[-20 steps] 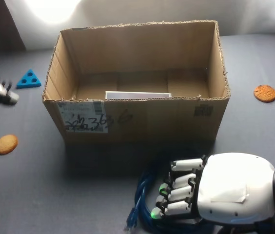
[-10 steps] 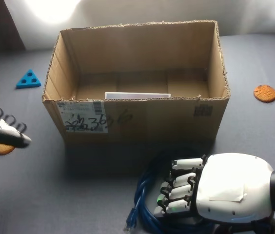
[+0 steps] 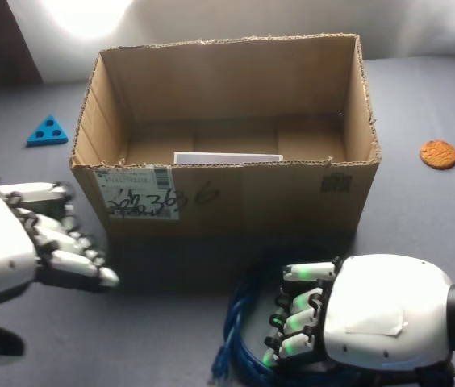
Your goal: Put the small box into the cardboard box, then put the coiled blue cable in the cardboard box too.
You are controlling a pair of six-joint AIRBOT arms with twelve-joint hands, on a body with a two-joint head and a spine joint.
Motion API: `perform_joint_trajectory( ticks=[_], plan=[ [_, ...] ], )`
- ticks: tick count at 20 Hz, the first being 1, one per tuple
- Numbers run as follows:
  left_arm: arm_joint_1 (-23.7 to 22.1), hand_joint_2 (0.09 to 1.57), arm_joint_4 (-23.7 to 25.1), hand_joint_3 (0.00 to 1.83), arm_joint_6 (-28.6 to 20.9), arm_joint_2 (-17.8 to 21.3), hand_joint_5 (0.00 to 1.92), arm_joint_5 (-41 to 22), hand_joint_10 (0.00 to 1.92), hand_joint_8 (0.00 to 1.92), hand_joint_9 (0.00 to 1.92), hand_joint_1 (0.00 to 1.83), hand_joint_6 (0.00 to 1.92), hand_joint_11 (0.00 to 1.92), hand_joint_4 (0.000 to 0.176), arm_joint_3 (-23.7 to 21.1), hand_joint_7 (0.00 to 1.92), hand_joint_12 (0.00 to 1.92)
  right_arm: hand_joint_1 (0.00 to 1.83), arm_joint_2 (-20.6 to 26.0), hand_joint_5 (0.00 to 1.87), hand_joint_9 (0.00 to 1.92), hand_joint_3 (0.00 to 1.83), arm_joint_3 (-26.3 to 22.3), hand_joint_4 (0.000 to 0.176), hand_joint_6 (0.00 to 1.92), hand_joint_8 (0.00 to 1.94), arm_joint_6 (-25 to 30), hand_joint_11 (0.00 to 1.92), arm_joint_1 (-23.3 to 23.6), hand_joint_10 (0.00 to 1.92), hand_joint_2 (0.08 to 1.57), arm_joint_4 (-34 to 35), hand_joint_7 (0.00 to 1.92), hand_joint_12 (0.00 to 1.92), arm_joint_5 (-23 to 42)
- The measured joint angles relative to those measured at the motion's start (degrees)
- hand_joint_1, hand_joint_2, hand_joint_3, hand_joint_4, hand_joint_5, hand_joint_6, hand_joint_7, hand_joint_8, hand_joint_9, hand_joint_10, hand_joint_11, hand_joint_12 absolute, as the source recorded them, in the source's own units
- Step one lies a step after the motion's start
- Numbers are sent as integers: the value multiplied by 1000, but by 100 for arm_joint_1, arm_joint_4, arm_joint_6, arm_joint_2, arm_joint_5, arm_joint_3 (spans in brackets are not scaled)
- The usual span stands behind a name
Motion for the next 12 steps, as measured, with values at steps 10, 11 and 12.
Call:
perform_joint_trajectory(
  ticks=[10, 11, 12],
  plan=[
    [-267, 1117, 474, 1, -367, -96, 566, -24, 21, 11, 568, 1058, 7, 67, 0, -114, 598, 1124, 1389, -7, 1002, 1052, 2, 0, 0, 926, 832, -70, 791, -17, 982, 1065, -2, 1057, 1162, 92],
    [-267, 1117, 503, 1, -376, -96, 566, -15, 21, 11, 568, 1058, 7, 67, 0, -118, 598, 1124, 1389, -7, 1002, 1052, 2, 0, 0, 926, 832, -68, 791, -17, 982, 1065, -4, 1057, 1162, 92],
    [-267, 1118, 503, 1, -376, -96, 567, 7, 27, 15, 587, 1055, 6, 72, 0, -118, 610, 1127, 1389, -7, 990, 1049, 2, 0, 0, 936, 839, 28, 791, -15, 991, 1068, -140, 1055, 1171, 103]
  ],
)
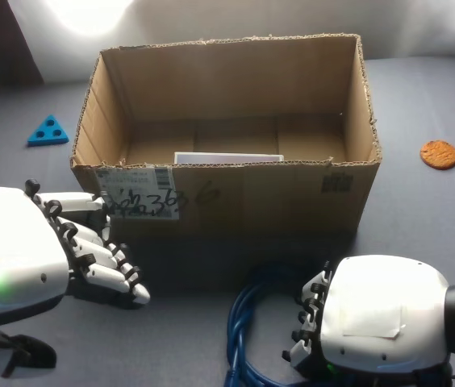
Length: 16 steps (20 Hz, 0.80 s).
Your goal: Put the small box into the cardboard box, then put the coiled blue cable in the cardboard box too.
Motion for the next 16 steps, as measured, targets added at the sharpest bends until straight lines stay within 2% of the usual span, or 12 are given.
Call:
perform_joint_trajectory(
  ticks=[1, 3, 7, 10, 13, 16],
  plan=[
    [0, 1136, -2, 4, 0, 0, 538, 37, 3, 0, 536, 1046, 0, 39, 0, 2, 561, 1146, 1389, 22, 1015, 1057, 0, 2, 0, 915, 800, 260, 798, 4, 970, 1062, -321, 1071, 1156, 31],
    [0, 1116, 0, 0, 0, 0, 575, 48, 13, 9, 569, 1050, 10, 86, 0, 0, 593, 1133, 1389, 90, 1023, 1047, 0, 2, 0, 894, 803, 706, 780, 4, 994, 1062, -826, 1071, 1192, 127],
    [-39, 1105, 4, 0, 0, 0, 593, 26, 19, 9, 597, 1071, 11, 84, 0, 0, 619, 1158, 1389, 160, 993, 1044, 0, 9, 0, 925, 771, 1182, 796, 378, 988, 1062, -1080, 1104, 1205, 422],
    [-81, 1126, 9, 3, -4, 0, 552, 76, 1, 1, 557, 1057, 3, 58, 0, -17, 565, 1143, 1389, 181, 985, 1057, 1, 7, 0, 954, 775, 1687, 813, 573, 970, 1063, -1405, 1092, 1176, 752],
    [-267, 1096, -2, 0, -2, 0, 597, 76, 19, 16, 609, 1081, 14, 114, 0, -52, 624, 1118, 1386, 192, 969, 1030, 0, 7, 0, 980, 808, 1952, 774, 763, 1013, 1072, -1558, 1072, 1221, 979],
    [-455, 1129, 9, 0, -2, -28, 553, 162, 8, 2, 589, 1052, 5, 71, 0, -85, 593, 1147, 1387, 212, 985, 1029, 0, 7, 0, 956, 797, 2026, 781, 994, 1003, 1068, -1578, 1085, 1226, 1152]
  ],
)
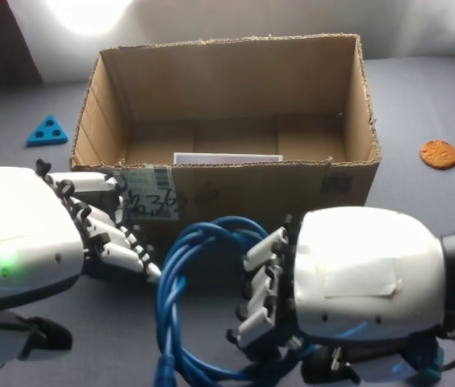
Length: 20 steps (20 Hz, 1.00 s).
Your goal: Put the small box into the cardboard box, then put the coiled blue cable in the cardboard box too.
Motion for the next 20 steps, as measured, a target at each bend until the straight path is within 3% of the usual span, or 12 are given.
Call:
perform_joint_trajectory(
  ticks=[11, 20],
  plan=[
    [-68, 1107, -24, 0, -85, 0, 581, 162, 13, 8, 610, 1063, 6, 90, 0, -2, 634, 1123, 1380, 11, 944, 981, 0, 24, 0, 1017, 895, 55, 741, 761, 1078, 1091, 195, 1028, 1250, 168],
    [-61, 1117, -24, 3, -87, 0, 565, 179, 4, 4, 589, 1048, 5, 90, 0, 4, 614, 1154, 1388, -50, 1031, 1032, 1, 516, 0, 885, 807, -37, 779, 1126, 1004, 1061, 549, 1075, 1232, 199]
  ],
)
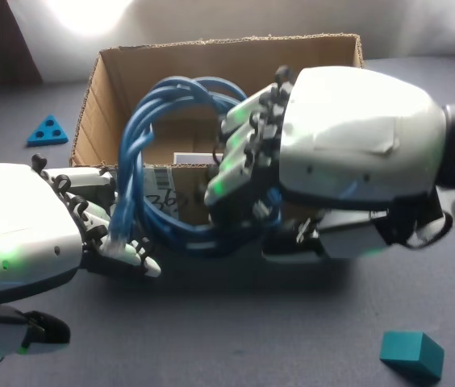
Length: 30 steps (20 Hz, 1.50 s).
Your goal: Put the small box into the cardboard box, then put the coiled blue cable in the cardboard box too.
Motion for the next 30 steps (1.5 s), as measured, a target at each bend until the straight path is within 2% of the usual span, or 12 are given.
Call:
perform_joint_trajectory(
  ticks=[4, 5, 9, 13, 15, 17, 19, 22, 27, 28, 29, 30],
  plan=[
    [0, 1118, 0, 3, 0, 0, 577, 2, 7, 4, 596, 1045, 9, 87, 0, 0, 616, 1152, 1388, -186, 1022, 1029, 2, 363, 0, 899, 800, -356, 771, 72, 1010, 1063, 1005, 1079, 1236, -44],
    [0, 1107, 0, 0, 0, 0, 581, 2, 10, 9, 605, 1063, 10, 74, 0, 0, 628, 1142, 1385, -208, 957, 1026, 3, 476, 0, 968, 858, -382, 774, 96, 1023, 1076, 1298, 1055, 1231, -94],
    [0, 1121, 0, 4, -2, 0, 568, 2, 9, 6, 597, 1037, 3, 60, 0, 0, 614, 1137, 1387, -354, 976, 1041, 0, 815, 0, 946, 824, -409, 789, 221, 1005, 1070, 1897, 1070, 1235, -210],
    [0, 1118, -2, 2, 0, 0, 564, 46, 1, 1, 578, 1054, 0, 61, 0, 0, 596, 1151, 1385, -507, 963, 1022, 1, 1158, 0, 960, 886, 240, 774, 402, 1032, 1079, 2151, 1040, 1254, -450],
    [-2, 1089, -2, 0, -2, 0, 589, 55, 11, 13, 601, 1094, 10, 75, 0, 0, 624, 1151, 1387, -553, 976, 1038, 0, 1294, 0, 942, 848, 560, 791, 428, 1014, 1073, 2253, 1057, 1250, -627],
    [-7, 1107, -7, 0, 0, 0, 576, 59, 5, 5, 590, 1061, 3, 89, 0, 0, 617, 1125, 1389, -581, 977, 1051, 0, 1377, 0, 942, 800, 651, 803, 463, 996, 1067, 2439, 1081, 1247, -1036],
    [-7, 1115, -11, 2, -2, 0, 564, 66, 10, 8, 604, 1056, 8, 99, 0, 0, 611, 1133, 1386, -616, 968, 1027, 1, 1405, 0, 955, 859, 686, 788, 470, 1025, 1075, 2516, 1054, 1260, -1204],
    [-7, 1111, -24, 0, -2, 0, 573, 70, 14, 9, 618, 1060, 9, 110, 0, 0, 622, 1132, 1388, -734, 982, 1025, 0, 1471, 0, 937, 819, 704, 791, 461, 1025, 1070, 2704, 1076, 1251, -1370],
    [-7, 1125, -26, 3, 0, 0, 543, 76, 0, 0, 592, 1045, 0, 69, 0, 0, 600, 1162, 1386, -870, 972, 1020, 1, 1773, 0, 970, 818, 1169, 781, 339, 1025, 1073, 2859, 1071, 1250, -1646],
    [-7, 1125, -26, 3, 0, 0, 547, 76, 0, 0, 573, 1045, 2, 52, 0, 0, 593, 1154, 1250, -870, 917, 927, 5, 1773, 0, 1084, 917, 1187, 692, 339, 809, 1113, 2857, 1027, 1268, -1709],
    [-7, 1124, -28, 2, -2, 0, 564, 74, 3, 3, 577, 1044, 8, 60, 0, 0, 600, 1154, 1216, -881, 880, 928, 1, 1773, 4, 1144, 960, 1281, 645, 339, 644, 1135, 2859, 1001, 1292, -1705],
    [-13, 1115, -28, 0, -2, 0, 585, 70, 7, 6, 591, 1048, 11, 89, 0, -2, 615, 1123, 1151, -887, 877, 901, 2, 1773, 0, 1129, 541, 1353, 563, 339, 527, 1155, 2857, 931, 1295, -1705]
  ],
)
